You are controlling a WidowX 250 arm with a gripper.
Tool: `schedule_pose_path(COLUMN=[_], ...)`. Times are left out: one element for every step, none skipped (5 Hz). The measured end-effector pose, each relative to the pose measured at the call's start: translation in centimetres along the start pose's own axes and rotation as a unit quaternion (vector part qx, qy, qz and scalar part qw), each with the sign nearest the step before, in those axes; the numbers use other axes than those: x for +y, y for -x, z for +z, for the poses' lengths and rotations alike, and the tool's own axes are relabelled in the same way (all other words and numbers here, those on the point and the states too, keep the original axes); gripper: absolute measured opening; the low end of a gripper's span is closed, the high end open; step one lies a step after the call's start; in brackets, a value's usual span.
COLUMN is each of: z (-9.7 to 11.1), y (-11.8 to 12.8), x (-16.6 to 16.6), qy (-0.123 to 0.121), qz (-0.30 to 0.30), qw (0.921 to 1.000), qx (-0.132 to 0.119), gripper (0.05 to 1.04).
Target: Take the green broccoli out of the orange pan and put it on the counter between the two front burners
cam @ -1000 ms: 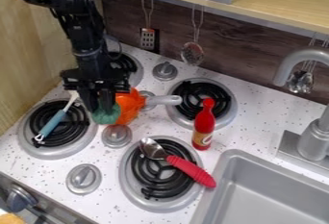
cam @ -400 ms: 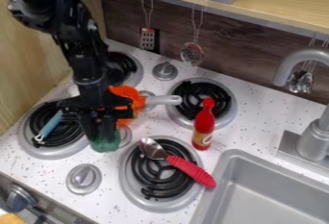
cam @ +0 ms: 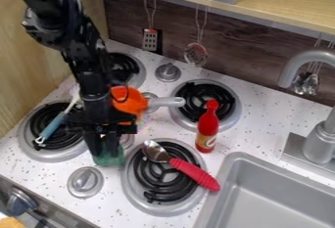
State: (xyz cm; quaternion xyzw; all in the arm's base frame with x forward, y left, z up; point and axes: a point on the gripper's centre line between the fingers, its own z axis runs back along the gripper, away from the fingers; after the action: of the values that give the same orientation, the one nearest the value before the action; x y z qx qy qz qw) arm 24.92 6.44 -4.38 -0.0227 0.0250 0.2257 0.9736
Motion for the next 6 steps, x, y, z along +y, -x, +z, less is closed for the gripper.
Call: schedule_pose_path(z=[-0.5,-0.6,-0.6,0.5,2.4,4.0], y=[-0.1,0.1,0.4,0.6,0.2,-0.2], x=[0.3,0.4,0.3,0.5,0.0,-0.5], qy=[0.005,0.006,0.009,0.003,-0.004,-0.024], qz=[0.005,0.02,0.02,0.026,0.031,0.04], qw=[1.0,0.9998,0.9997,0.9995,0.9994,0.9989], qx=[0.0,0.002,0.01,0.015,0.012,0.001], gripper=[0.409,0.693,0.969,0.999,0.999,0.999])
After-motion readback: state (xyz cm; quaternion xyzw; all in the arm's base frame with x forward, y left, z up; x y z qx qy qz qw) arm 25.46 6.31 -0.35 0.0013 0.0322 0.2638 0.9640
